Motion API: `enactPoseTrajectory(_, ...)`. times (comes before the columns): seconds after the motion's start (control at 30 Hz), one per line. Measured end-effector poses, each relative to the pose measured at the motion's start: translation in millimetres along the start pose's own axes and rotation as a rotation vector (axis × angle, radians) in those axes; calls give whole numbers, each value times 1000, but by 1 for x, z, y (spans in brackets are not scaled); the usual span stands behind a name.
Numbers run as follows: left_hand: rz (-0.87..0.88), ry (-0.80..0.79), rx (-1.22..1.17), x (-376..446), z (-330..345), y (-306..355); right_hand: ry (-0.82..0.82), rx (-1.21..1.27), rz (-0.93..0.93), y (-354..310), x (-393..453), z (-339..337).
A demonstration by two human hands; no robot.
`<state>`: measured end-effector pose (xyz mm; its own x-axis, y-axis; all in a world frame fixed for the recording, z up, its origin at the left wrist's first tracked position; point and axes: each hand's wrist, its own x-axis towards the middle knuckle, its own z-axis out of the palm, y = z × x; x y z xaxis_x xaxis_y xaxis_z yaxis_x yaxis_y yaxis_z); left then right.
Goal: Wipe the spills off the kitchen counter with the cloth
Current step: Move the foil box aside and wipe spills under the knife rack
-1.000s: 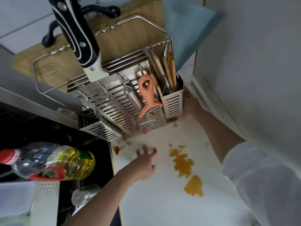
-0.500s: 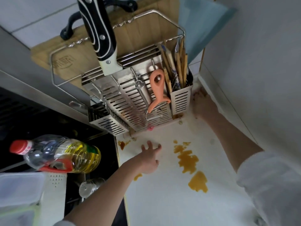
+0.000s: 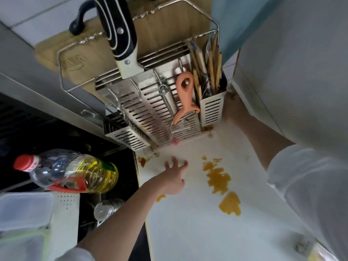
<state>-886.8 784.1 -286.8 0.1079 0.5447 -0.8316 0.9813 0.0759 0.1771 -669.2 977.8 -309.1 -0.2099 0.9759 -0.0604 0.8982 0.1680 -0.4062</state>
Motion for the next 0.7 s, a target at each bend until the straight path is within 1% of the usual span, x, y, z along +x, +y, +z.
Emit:
enactPoseTrajectory(0.07,-1,-13,-24,1,1,-1,67,1,-95,9,-38,13)
enactPoseTrajectory(0.1,-5,-13,-20,1,1,-1,79,66,-142,17,-61,21)
enactPoseTrajectory(0.2,-21,-23,9,2,1,3,60,168,-177,42,-107,43)
enactPoseTrajectory(0.23,-26,-24,15,2,0,4,59,194,-176,48,-102,47)
enactPoseTrajectory(0.3,-22,-27,12,2,0,4,97,221,-114,47,-76,44)
enactPoseTrajectory(0.37,-16,-17,7,1,-1,3,137,151,-106,33,-38,31)
enactPoseTrajectory(0.43,-13,-11,25,2,1,1,88,104,-101,13,-11,14)
enactPoseTrajectory(0.47,-14,-10,32,3,2,1,111,91,-124,7,-5,9)
enactPoseTrajectory(0.5,-18,-8,37,3,2,1,132,112,-104,3,-6,6)
enactPoseTrajectory(0.57,-17,-7,35,5,2,0,147,199,-21,4,-22,9)
enactPoseTrajectory(0.6,-17,-9,33,6,3,0,152,234,-29,9,-42,13)
enactPoseTrajectory(0.67,-29,-12,41,8,4,0,183,195,-151,25,-90,39)
enactPoseTrajectory(0.7,-29,-10,45,7,5,2,136,170,-171,26,-124,48)
